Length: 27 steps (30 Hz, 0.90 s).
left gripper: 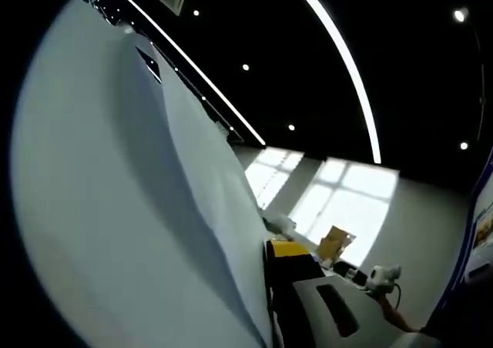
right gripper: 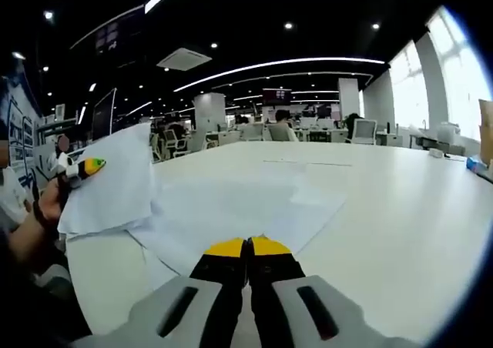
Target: Organize the stack of printing papers by aligning and flattening the scattered papers on the table
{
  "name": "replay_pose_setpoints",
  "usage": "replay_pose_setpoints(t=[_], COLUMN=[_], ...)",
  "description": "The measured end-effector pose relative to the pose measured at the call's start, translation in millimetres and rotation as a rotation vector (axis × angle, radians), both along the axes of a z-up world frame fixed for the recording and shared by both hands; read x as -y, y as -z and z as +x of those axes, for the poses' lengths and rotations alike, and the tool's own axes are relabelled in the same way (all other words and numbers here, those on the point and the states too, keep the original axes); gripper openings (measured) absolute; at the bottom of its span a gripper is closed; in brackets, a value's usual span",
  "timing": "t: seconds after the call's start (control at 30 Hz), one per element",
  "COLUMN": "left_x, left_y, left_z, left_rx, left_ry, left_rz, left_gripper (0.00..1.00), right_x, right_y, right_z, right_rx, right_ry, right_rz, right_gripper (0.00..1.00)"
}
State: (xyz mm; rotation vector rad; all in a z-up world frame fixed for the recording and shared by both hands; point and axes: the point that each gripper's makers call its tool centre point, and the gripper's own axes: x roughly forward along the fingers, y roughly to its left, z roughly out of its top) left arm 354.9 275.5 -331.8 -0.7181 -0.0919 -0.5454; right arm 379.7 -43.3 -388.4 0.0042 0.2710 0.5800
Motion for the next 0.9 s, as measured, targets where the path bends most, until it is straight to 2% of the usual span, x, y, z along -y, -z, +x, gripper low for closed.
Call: replay_pose_setpoints(t=[0.9], left_x=[-2.2], left_y=[1.1], left_z=[1.0], left_rx=[0.002], left_ry=[-0.006], left_rz=[0.000], left_gripper=[0.08], right_x=[1.0], right_y=[-5.5], right_z=[-4.5], right_rx=[-0.013], right_ry=[-0.014], right_rz=[0.067], right_gripper=[0.00])
